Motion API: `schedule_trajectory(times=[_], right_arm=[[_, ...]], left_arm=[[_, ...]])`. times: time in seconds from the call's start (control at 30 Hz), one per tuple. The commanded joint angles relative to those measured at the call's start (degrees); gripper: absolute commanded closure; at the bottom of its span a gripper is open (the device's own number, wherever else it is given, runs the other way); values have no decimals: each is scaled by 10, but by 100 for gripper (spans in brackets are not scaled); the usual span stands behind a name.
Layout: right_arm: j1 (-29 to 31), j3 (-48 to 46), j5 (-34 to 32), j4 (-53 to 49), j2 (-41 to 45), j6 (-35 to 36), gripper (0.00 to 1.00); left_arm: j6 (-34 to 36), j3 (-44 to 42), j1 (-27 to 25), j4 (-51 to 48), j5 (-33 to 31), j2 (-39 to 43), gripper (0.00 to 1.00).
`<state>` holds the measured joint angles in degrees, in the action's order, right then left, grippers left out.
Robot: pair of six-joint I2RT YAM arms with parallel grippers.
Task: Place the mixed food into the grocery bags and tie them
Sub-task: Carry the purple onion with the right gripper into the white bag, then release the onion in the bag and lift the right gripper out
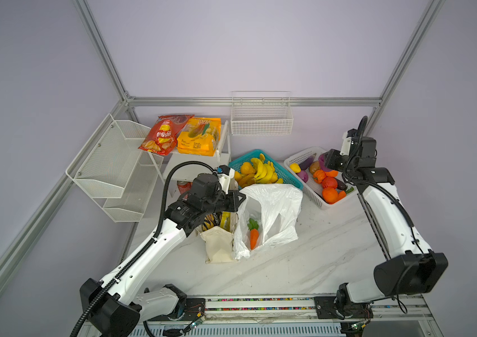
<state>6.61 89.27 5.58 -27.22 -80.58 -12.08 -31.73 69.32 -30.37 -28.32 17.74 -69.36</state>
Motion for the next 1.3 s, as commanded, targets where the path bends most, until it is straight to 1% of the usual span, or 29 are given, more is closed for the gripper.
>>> schedule_trajectory(times=[0.0,0.1,0.3,0.37,0.4,0.5,0.6,0.63,0.73,0.8,0.87,0.93,1.0,1.07,1.13,1.27], right_arm=[[72,-20,51,5,61,-13,62],[143,-30,98,-7,92,-12,62],[243,-86,211,24,146,-20,63],[279,-115,231,47,147,-28,63],[303,-129,230,56,141,-29,63],[364,-145,198,49,110,-4,63],[399,-159,175,57,82,13,63],[405,-163,171,61,72,16,63],[409,-171,118,56,48,39,63],[409,-183,56,58,41,48,63],[410,-199,36,71,32,66,62],[413,-224,37,97,25,74,61],[414,-243,37,116,22,77,59],[414,-249,20,121,3,77,54],[415,-252,5,126,4,74,44],[415,-252,9,129,15,73,34]], left_arm=[[11,15,5,17,-2,-3,100],[12,21,5,13,-8,-8,100],[7,36,5,2,-21,-16,100],[3,40,5,3,-21,-19,100],[1,43,5,3,-22,-20,100],[-3,46,5,3,-23,-20,100],[-7,46,5,2,-23,-20,100],[-8,47,5,1,-21,-21,100],[-8,50,5,-4,-18,-19,100],[-7,50,5,-6,-18,-17,100],[-5,51,5,-8,-17,-14,100],[-4,50,5,-8,-17,-13,100],[-3,50,5,-7,-17,-14,100],[-2,50,5,-8,-14,-16,100],[-1,51,5,-7,-12,-16,100],[2,52,5,-7,-9,-19,100]])
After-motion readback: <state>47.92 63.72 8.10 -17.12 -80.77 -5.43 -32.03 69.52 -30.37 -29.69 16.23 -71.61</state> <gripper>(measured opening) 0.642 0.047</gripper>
